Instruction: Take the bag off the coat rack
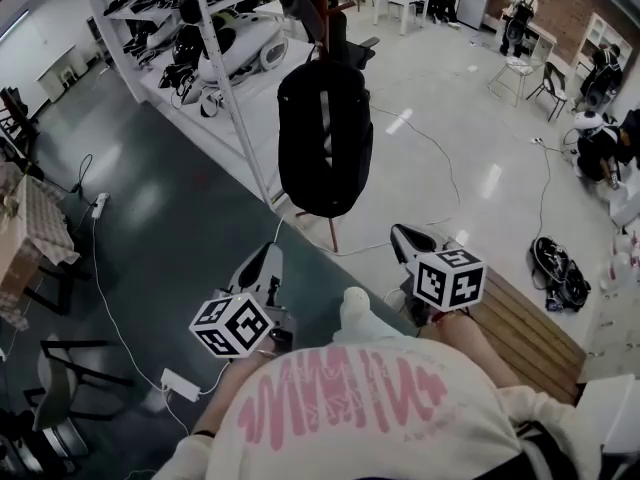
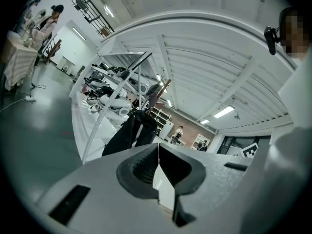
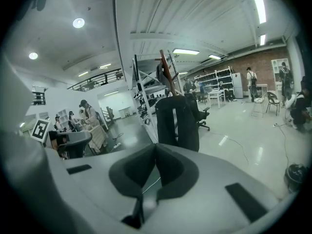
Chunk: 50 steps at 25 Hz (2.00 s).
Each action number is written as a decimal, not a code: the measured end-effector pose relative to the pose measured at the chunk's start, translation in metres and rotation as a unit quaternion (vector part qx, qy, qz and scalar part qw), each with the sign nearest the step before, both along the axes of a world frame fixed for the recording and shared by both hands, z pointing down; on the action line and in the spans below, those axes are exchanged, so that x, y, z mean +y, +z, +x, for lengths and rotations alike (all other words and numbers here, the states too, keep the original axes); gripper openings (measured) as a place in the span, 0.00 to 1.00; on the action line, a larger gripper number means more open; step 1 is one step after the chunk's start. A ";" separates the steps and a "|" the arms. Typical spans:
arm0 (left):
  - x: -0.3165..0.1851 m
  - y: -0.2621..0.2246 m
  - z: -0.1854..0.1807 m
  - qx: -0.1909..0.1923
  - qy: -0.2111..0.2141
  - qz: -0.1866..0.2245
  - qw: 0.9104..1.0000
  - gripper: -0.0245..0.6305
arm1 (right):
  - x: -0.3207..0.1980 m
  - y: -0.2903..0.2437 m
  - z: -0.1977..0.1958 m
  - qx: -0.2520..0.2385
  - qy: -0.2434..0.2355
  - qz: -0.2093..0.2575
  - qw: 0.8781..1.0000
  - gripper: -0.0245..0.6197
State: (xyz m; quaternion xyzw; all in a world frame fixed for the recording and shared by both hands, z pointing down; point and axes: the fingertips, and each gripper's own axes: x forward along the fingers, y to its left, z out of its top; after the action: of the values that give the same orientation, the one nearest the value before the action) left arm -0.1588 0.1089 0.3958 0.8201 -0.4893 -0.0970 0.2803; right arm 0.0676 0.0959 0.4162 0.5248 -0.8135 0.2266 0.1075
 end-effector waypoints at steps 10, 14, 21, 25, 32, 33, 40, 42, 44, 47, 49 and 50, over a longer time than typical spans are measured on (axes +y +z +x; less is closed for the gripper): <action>-0.019 0.002 0.001 -0.010 -0.010 -0.004 1.000 0.04 | -0.028 0.005 -0.008 -0.013 -0.019 -0.003 1.000 0.05; -0.031 0.008 0.002 -0.009 -0.019 -0.012 1.000 0.04 | -0.043 0.011 -0.008 -0.012 -0.029 -0.010 0.999 0.05; -0.062 0.014 0.008 0.016 -0.034 -0.022 0.999 0.04 | -0.081 0.021 0.000 -0.009 -0.042 -0.016 0.999 0.05; -0.086 0.012 0.009 0.020 -0.048 -0.023 0.998 0.04 | -0.108 0.022 0.002 -0.008 -0.050 -0.018 0.999 0.05; -0.118 0.001 0.010 0.007 -0.061 -0.011 0.998 0.04 | -0.151 0.014 0.005 -0.029 -0.054 -0.010 0.998 0.05; -0.120 0.001 0.009 0.004 -0.062 -0.011 0.998 0.04 | -0.157 0.014 0.005 -0.032 -0.054 -0.008 0.998 0.05; -0.143 0.015 -0.004 0.000 -0.080 -0.027 0.996 0.04 | -0.189 0.023 0.001 -0.037 -0.054 -0.011 0.998 0.05; -0.152 0.015 -0.006 0.000 -0.087 -0.027 0.996 0.04 | -0.199 0.025 0.000 -0.034 -0.057 -0.015 0.998 0.05; -0.162 0.013 -0.007 0.000 -0.094 -0.024 0.995 0.04 | -0.209 0.025 0.001 -0.031 -0.059 -0.019 0.998 0.05; -0.179 0.012 -0.006 0.000 -0.100 -0.022 0.995 0.04 | -0.228 0.025 0.004 -0.029 -0.060 -0.020 0.998 0.05; -0.190 0.011 -0.009 -0.002 -0.115 -0.020 0.993 0.04 | -0.242 0.025 0.006 -0.028 -0.061 -0.021 0.998 0.05; -0.195 0.011 -0.011 -0.001 -0.122 -0.020 0.992 0.04 | -0.248 0.025 0.008 -0.028 -0.062 -0.022 0.997 0.05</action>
State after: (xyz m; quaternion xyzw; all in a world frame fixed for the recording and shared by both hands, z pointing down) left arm -0.1697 -0.0860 0.4068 0.7485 -0.5881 -0.1198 0.2820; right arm 0.0753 -0.1519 0.4414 0.4645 -0.8419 0.2517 0.1102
